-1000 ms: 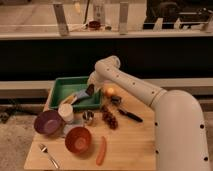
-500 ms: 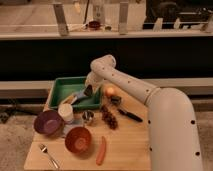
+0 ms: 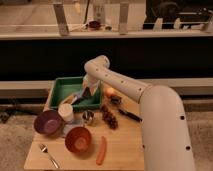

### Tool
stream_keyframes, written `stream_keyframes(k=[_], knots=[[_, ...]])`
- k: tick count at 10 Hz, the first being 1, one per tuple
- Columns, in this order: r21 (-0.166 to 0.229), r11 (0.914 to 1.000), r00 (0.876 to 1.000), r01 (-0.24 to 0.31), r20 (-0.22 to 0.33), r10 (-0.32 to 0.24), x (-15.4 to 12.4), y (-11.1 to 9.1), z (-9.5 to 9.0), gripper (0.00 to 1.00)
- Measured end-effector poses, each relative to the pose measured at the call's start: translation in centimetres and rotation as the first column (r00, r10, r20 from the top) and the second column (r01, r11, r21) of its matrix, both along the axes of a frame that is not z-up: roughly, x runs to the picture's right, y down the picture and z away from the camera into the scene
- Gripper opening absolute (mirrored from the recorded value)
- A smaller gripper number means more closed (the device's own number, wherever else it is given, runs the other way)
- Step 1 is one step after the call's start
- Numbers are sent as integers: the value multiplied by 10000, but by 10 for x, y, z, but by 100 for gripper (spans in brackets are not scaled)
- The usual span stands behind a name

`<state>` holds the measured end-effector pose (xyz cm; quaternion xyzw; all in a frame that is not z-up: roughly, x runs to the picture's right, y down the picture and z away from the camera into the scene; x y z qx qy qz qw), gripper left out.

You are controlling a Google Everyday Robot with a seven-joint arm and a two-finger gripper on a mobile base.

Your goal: Wipe tray with eraser

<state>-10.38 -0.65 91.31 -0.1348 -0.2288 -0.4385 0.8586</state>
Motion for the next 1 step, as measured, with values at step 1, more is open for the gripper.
stream_keyframes(k=[1], knots=[[-29, 9999, 9999, 109, -19, -109, -3, 4, -1, 0]])
